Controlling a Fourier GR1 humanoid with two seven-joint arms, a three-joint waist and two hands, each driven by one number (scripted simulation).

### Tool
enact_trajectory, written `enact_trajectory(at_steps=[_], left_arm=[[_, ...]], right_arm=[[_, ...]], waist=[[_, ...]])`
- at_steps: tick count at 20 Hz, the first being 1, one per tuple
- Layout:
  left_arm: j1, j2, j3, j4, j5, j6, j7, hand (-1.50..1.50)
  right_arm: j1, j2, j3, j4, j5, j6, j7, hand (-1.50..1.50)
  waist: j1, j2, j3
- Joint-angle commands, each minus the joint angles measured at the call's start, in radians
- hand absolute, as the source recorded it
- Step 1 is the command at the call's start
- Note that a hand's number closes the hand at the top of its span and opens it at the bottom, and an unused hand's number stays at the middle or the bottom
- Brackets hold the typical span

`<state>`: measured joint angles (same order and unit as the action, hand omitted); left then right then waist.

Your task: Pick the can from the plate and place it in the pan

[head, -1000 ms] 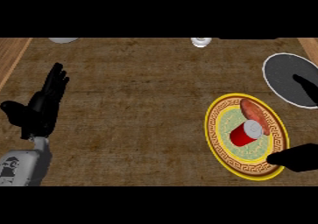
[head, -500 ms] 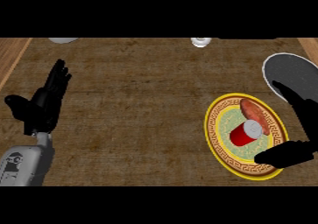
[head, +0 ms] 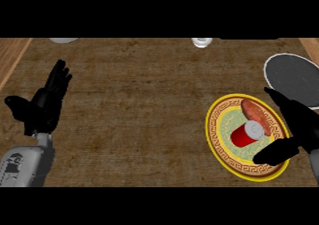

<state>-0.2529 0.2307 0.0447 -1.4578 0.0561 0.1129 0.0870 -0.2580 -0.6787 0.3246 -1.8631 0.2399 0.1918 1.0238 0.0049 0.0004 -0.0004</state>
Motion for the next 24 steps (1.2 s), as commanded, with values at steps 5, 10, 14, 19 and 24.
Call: enact_trajectory(at_steps=[5, 10, 14, 19, 24], left_arm=[[0.025, -0.031, -0.015, -0.015, -0.025, 0.007, 0.004, 0.00], [0.019, 0.006, 0.044, 0.015, 0.004, -0.042, -0.032, 0.00], [-0.053, -0.007, 0.038, 0.075, -0.018, -0.028, -0.031, 0.00], [0.063, -0.023, 0.025, -0.024, -0.024, -0.025, -0.034, 0.00], [0.037, -0.058, 0.010, -0.026, -0.054, 0.005, -0.016, 0.00]], right_arm=[[-0.047, 0.069, 0.016, 0.086, 0.034, 0.105, 0.092, -1.50], [-0.032, 0.088, -0.025, 0.078, 0.049, 0.149, 0.082, -1.50], [-0.089, 0.130, 0.008, 0.210, 0.090, 0.161, 0.047, -1.50], [-0.056, 0.148, -0.009, 0.310, 0.107, 0.169, -0.053, -1.50], [-0.018, 0.198, -0.043, 0.247, 0.115, 0.213, -0.013, -1.50]], waist=[[-0.003, -0.001, 0.000], [-0.004, -0.001, 0.000], [-0.005, 0.001, 0.000], [0.001, 0.000, 0.001], [-0.004, -0.001, 0.000]])
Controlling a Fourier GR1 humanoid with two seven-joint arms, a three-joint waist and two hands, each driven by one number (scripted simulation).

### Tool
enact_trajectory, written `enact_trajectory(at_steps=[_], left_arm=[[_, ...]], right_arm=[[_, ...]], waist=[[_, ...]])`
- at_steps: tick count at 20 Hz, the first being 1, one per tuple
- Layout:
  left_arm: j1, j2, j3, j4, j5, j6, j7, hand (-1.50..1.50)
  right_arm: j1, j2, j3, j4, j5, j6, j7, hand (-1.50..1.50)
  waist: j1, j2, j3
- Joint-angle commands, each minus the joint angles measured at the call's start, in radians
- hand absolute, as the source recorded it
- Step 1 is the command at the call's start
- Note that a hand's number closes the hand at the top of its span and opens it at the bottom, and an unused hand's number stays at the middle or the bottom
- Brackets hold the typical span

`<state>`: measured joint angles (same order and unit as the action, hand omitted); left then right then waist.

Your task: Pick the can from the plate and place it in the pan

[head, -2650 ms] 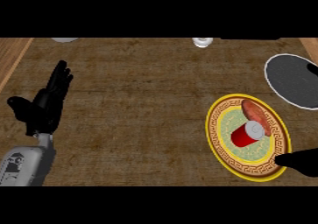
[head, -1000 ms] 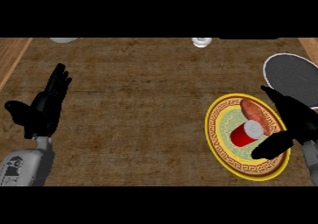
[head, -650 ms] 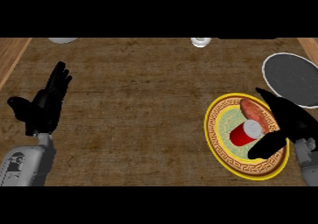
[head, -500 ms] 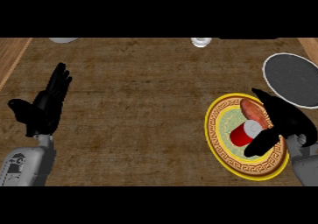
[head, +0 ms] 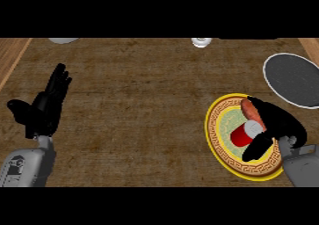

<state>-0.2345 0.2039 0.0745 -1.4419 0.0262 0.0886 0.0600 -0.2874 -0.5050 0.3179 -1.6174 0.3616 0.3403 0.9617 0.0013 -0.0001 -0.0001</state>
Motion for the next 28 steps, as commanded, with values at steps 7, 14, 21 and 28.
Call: enact_trajectory(at_steps=[7, 14, 21, 28], left_arm=[[-0.079, 0.007, 0.047, 0.121, 0.002, -0.032, -0.041, 0.00], [0.035, 0.020, 0.031, -0.080, 0.006, -0.061, 0.047, 0.00], [-0.029, 0.000, 0.027, -0.005, -0.001, -0.052, 0.022, 0.00], [0.025, 0.001, 0.043, -0.038, -0.002, -0.036, 0.012, 0.00]], right_arm=[[0.010, 0.087, 0.016, 0.020, 0.117, 0.081, -0.106, 1.50], [-0.076, 0.205, 0.011, 0.122, 0.230, 0.061, -0.092, 1.50], [-0.383, 0.434, 0.012, 0.544, 0.383, -0.183, -0.114, 1.50], [-0.410, 0.333, 0.049, 0.443, 0.613, -0.448, -0.124, 1.50]], waist=[[-0.004, 0.001, 0.000], [0.009, 0.000, 0.000], [0.024, 0.007, 0.000], [0.005, -0.004, 0.000]])
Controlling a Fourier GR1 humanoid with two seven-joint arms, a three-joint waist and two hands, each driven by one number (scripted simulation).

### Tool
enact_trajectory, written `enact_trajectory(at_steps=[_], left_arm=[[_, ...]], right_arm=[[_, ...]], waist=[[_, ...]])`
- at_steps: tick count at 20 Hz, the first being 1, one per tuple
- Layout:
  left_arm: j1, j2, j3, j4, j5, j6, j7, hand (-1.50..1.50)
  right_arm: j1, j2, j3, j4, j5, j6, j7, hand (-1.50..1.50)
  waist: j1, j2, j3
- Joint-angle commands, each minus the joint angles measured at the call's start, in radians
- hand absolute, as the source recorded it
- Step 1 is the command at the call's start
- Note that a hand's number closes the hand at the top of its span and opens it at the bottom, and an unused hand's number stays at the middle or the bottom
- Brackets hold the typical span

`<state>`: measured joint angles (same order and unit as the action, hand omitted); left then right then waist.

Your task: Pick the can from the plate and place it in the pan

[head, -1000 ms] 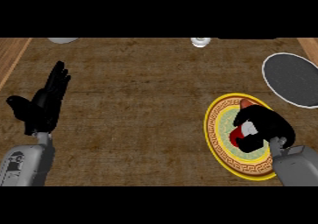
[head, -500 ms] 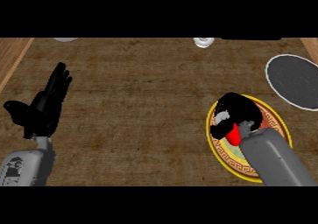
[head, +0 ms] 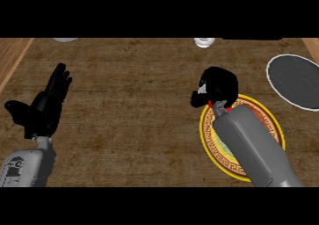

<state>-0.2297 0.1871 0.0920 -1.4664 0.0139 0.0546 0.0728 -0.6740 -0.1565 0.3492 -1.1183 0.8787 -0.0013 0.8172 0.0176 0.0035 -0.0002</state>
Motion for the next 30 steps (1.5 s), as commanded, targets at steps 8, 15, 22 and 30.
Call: enact_trajectory(at_steps=[8, 15, 22, 30], left_arm=[[-0.028, 0.008, 0.019, 0.004, 0.001, 0.003, 0.011, 0.00], [-0.050, -0.003, 0.019, 0.050, -0.012, 0.012, -0.013, 0.00], [-0.041, -0.005, 0.008, -0.011, -0.006, 0.009, 0.053, 0.00], [-0.015, -0.012, -0.013, -0.033, -0.012, -0.010, 0.020, 0.00]], right_arm=[[-0.126, -0.057, -0.134, 0.002, 0.154, -0.234, 0.028, 1.50], [-0.077, -0.156, -0.357, -0.031, -0.036, -0.367, -0.153, 1.50], [-0.074, -0.342, -0.529, 0.239, -0.135, -0.396, -0.415, 1.50], [-0.082, -0.515, -0.619, 0.597, -0.104, -0.519, -0.660, 1.50]], waist=[[-0.010, -0.002, 0.000], [-0.017, 0.001, 0.001], [0.001, 0.004, 0.001], [0.031, 0.016, 0.004]])
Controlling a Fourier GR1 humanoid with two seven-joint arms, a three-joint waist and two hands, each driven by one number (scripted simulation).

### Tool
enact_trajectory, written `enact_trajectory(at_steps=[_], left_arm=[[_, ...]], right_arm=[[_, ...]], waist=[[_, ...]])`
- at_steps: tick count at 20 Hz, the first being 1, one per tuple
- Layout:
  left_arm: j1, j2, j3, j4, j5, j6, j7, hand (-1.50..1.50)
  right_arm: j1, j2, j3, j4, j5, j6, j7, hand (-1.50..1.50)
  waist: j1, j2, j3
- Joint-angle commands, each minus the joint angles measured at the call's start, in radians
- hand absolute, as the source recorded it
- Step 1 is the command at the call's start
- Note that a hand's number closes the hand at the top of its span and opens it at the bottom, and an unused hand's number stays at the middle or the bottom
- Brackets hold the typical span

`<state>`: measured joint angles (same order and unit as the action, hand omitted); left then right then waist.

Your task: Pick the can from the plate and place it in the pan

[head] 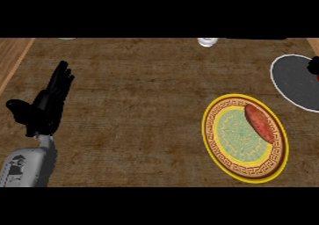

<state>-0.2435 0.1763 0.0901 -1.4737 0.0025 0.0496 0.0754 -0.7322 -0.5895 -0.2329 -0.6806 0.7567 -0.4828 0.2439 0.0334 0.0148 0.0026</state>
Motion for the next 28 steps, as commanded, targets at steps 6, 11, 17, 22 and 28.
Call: enact_trajectory(at_steps=[6, 11, 17, 22, 28], left_arm=[[-0.026, 0.013, 0.012, -0.007, 0.020, -0.022, 0.004, 0.00], [-0.037, -0.014, -0.011, 0.034, 0.002, -0.017, -0.035, 0.00], [-0.039, -0.018, -0.018, 0.006, 0.002, -0.012, -0.008, 0.00], [-0.056, -0.008, -0.014, 0.004, 0.011, -0.023, 0.011, 0.00], [-0.047, -0.025, -0.011, 0.037, -0.018, 0.017, -0.012, 0.00]], right_arm=[[-0.020, -0.121, -0.130, 0.327, -0.045, -0.118, -0.237, 1.50], [-0.045, -0.154, -0.156, 0.402, -0.059, -0.101, -0.304, 1.50], [-0.036, -0.083, -0.273, 0.480, -0.213, 0.120, -0.356, -1.50], [-0.011, -0.101, -0.305, 0.503, -0.240, 0.167, -0.454, -1.50], [0.012, -0.077, -0.423, 0.443, -0.359, 0.105, -0.658, -1.50]], waist=[[0.037, 0.017, 0.005], [0.047, 0.027, 0.006], [0.055, 0.030, 0.012], [0.054, 0.029, 0.010], [0.013, 0.016, 0.007]])
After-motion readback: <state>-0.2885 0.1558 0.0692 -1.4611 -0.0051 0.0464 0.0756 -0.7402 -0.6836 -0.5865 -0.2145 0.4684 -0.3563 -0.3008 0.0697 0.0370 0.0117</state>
